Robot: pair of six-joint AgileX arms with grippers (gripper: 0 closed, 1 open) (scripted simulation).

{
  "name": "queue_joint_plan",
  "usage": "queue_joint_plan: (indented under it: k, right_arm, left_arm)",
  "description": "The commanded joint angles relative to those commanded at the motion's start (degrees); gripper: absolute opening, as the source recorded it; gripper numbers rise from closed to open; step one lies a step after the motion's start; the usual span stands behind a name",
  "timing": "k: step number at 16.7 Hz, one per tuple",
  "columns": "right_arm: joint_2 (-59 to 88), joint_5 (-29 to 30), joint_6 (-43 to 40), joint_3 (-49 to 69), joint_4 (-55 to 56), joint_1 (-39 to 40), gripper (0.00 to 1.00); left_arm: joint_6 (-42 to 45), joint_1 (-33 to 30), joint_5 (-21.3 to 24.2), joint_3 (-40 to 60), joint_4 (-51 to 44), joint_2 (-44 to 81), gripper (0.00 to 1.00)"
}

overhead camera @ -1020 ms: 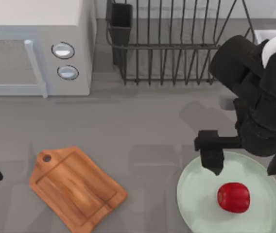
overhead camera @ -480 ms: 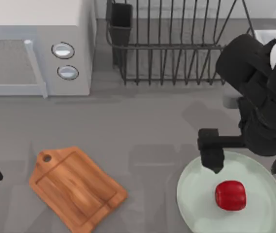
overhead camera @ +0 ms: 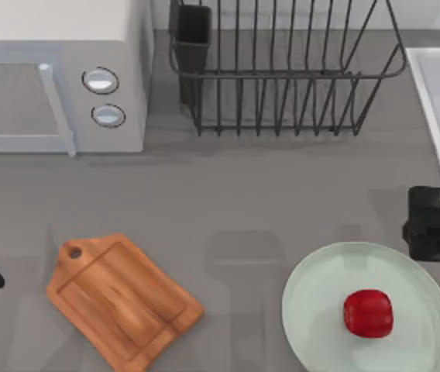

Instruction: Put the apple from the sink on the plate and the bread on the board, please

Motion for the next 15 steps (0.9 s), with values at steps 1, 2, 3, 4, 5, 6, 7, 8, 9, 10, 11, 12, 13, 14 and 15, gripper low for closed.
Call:
queue_joint_plan:
  k: [1,2,3,4,5,6,7,8,9,10,11,12,13,14,15]
  right_arm:
    - [-5.63,0.0,-2.03,-3.85,3.74,-1.99,1.0]
    - [-11.43,0.0,-4.13,-7.84,7.58,-4.05,1.0]
    - [-17.29,0.0,-6.27,-11.94,11.52,-6.15,1.0]
    - [-23.11,0.0,-8.43,-16.11,15.54,-8.27,1.0]
    - [-28.84,0.0,-10.58,-20.3,19.59,-10.38,1.0]
    - [-34.37,0.0,-12.69,-24.46,23.58,-12.46,1.0]
    - [-39.6,0.0,-14.75,-28.48,27.43,-14.48,1.0]
    - [-44.36,0.0,-16.7,-32.25,31.07,-16.39,1.0]
    - [-48.59,0.0,-18.52,-35.73,34.45,-18.19,1.0]
    - [-52.24,0.0,-20.18,-38.88,37.52,-19.82,1.0]
    - [-55.27,0.0,-21.65,-41.62,40.22,-21.25,1.0]
    - [-57.71,0.0,-22.89,-43.91,42.47,-22.47,1.0]
    - [-59.53,0.0,-23.87,-45.69,44.22,-23.44,1.0]
    - [-60.74,0.0,-24.57,-46.9,45.41,-24.12,1.0]
    - [-61.34,0.0,-24.93,-47.5,46.0,-24.48,1.0]
  left_arm:
    - [0.0,0.0,0.0,0.0,0.0,0.0,1.0]
    - [0.0,0.0,0.0,0.0,0.0,0.0,1.0]
    - [0.0,0.0,0.0,0.0,0.0,0.0,1.0]
    - [0.0,0.0,0.0,0.0,0.0,0.0,1.0]
    - [0.0,0.0,0.0,0.0,0.0,0.0,1.0]
    - [0.0,0.0,0.0,0.0,0.0,0.0,1.0]
    - [0.0,0.0,0.0,0.0,0.0,0.0,1.0]
    - [0.0,0.0,0.0,0.0,0.0,0.0,1.0]
    - [0.0,0.0,0.0,0.0,0.0,0.0,1.0]
    - [0.0,0.0,0.0,0.0,0.0,0.0,1.0]
    - [0.0,0.0,0.0,0.0,0.0,0.0,1.0]
    - [0.0,0.0,0.0,0.0,0.0,0.0,1.0]
    - [0.0,0.0,0.0,0.0,0.0,0.0,1.0]
    - [0.0,0.0,0.0,0.0,0.0,0.0,1.0]
    - [0.0,0.0,0.0,0.0,0.0,0.0,1.0]
